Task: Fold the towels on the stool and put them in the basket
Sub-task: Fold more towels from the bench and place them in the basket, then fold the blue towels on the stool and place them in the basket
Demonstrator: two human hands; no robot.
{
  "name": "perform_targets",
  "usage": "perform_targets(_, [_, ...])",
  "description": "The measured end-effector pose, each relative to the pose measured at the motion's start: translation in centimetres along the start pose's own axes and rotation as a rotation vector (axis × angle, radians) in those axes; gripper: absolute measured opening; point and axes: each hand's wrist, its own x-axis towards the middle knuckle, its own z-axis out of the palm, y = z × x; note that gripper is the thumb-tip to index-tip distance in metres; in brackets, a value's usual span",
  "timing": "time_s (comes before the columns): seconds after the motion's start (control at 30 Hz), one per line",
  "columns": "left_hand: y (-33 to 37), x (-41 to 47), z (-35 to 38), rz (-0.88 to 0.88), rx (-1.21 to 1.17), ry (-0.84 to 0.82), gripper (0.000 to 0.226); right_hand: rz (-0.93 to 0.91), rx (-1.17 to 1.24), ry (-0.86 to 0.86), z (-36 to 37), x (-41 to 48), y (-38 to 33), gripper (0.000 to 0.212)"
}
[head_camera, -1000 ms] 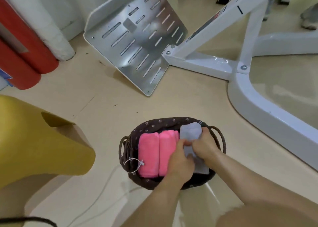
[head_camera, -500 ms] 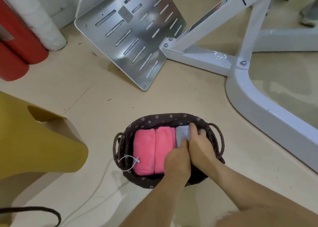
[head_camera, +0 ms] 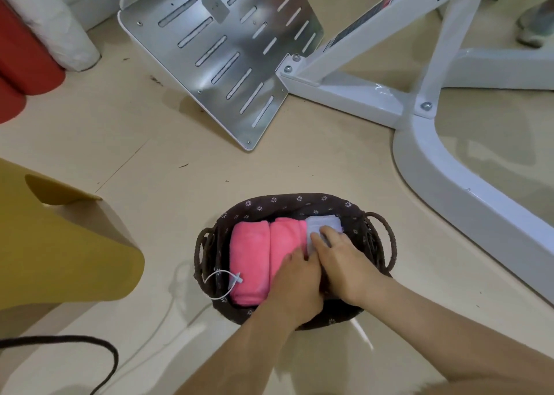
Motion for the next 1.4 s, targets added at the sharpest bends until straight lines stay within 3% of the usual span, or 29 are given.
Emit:
perform_targets(0.07, [-0.6,0.7,-0.2,0.030,-0.058,-0.027,0.060,-0.005,-0.014,0.013,0.3,0.1,-0.2,0.083])
perform_targets(0.17, [-1.8,0.5,-2.5,0.037,-0.239,-0.081,0.013,-0.011,-0.031,0.015,0.5,0.2,-0.6,0.097])
perform_targets(0.27, [-3.2,0.3,-4.2,0.135,-0.105,0.067,0.034,-0.002,-0.087,0.045,1.1,0.1,-0.8,0.101])
perform_targets(0.37, [-3.8,0.2,-3.2,0.158,0.233,0.018,0.071,0.028,-0.167,0.018,2.3,0.3,-1.0,0.107])
perform_targets(0.5, [-4.9,0.3,-0.7,0.146,0.428,-0.011,0.070,0.111,-0.230,-0.038,3.2,1.0,-0.9,0.120])
perform_targets(0.57, [-4.8,0.5,-0.5,0.119,0.443,-0.057,0.071,0.141,-0.197,-0.012,3.1,1.2,-1.3,0.127])
perform_targets(0.67, [-4.0,0.6,-1.5,0.088,0.448,-0.219,0.068,0.176,-0.185,-0.105,1.8,1.1,-2.6,0.130])
perform_targets(0.8, [-2.2,-2.3,-6.8,0.067,0.281,-0.275,0.104,0.154,-0.067,-0.321,-2.6,-1.1,-3.8,0.127])
perform_targets(0.87, [-1.3,-4.8,-9.5,0.051,0.201,-0.176,0.093,0.128,0.015,-0.321,-5.2,-2.9,-4.6,0.118])
perform_targets(0.97, [-0.3,-8.6,-13.2,-0.029,0.141,-0.062,0.052,0.059,0.127,-0.173,-10.2,-6.6,-6.6,0.095])
perform_targets(1.07, [1.5,-12.6,-17.6,-0.164,0.018,0.008,0.022,0.044,0.299,-0.019,-15.7,-10.6,-8.4,0.057])
perform_targets(1.13, [4.0,-15.5,-20.6,-0.281,-0.090,0.045,0.021,0.077,0.385,0.014,-18.7,-13.4,-9.1,0.039])
perform_targets(1.23, [9.1,-19.6,-24.4,-0.446,-0.337,0.140,0.031,0.119,0.526,-0.016,-23.3,-18.0,-9.8,0.038])
perform_targets(1.4, [20.7,-24.1,-31.2,-0.446,-0.667,0.359,0.021,0.124,0.632,0.024,-31.3,-26.1,-8.9,0.022])
